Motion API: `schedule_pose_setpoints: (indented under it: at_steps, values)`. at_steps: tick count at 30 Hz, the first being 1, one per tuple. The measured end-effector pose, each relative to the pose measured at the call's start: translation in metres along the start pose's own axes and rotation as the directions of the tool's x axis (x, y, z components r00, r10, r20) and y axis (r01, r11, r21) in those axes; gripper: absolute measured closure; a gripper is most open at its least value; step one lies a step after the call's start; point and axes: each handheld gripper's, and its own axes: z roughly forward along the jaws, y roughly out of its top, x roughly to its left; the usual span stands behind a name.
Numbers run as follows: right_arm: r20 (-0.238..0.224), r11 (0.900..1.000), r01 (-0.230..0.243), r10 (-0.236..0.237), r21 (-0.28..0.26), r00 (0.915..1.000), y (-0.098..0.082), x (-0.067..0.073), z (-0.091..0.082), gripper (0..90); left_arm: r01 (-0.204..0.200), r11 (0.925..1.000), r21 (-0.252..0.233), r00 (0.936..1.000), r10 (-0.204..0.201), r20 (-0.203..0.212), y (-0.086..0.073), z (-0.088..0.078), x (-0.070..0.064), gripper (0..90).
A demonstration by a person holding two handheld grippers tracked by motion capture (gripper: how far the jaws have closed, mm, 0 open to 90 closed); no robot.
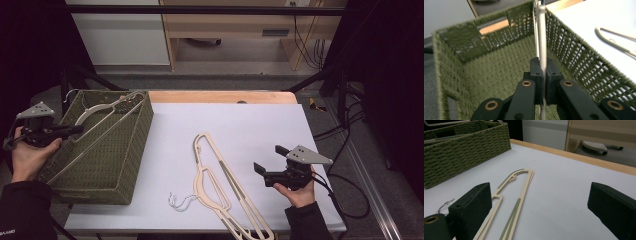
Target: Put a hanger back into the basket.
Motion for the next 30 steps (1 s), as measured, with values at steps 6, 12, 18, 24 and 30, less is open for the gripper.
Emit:
schedule_pose_setpoints:
  at_steps: [6, 12, 18, 24, 30]
  values:
    - [-0.002, 1.000, 0.003, -0.003, -0.001, 1.0000, 0.000, 0.000, 0.001, 6.0, 0.061, 0.9973, 0.041, 0.9981, -0.060, -0.007, -0.027, 0.023, 0.005, 86.5]
    - [-0.004, 1.000, 0.010, -0.010, 0.008, 0.9999, -0.001, 0.000, 0.001, 5.9, 0.080, 0.9951, 0.058, 0.9968, -0.079, -0.012, -0.036, 0.037, 0.003, 86.3]
    - [-0.004, 1.000, 0.004, -0.004, 0.000, 1.0000, 0.000, 0.001, 0.000, 5.9, 0.123, 0.9911, 0.051, 0.9916, -0.121, -0.047, -0.044, 0.039, 0.007, 85.5]
    - [-0.008, 1.000, 0.017, -0.017, 0.007, 0.9998, -0.001, 0.000, 0.001, 5.9, 0.150, 0.9862, 0.070, 0.9808, -0.140, -0.136, -0.044, 0.041, 0.010, 83.5]
    - [-0.007, 1.000, 0.010, -0.010, 0.002, 0.9999, -0.001, 0.001, 0.001, 5.9, 0.183, 0.9765, 0.113, 0.9674, -0.159, -0.197, -0.047, 0.041, 0.014, 79.8]
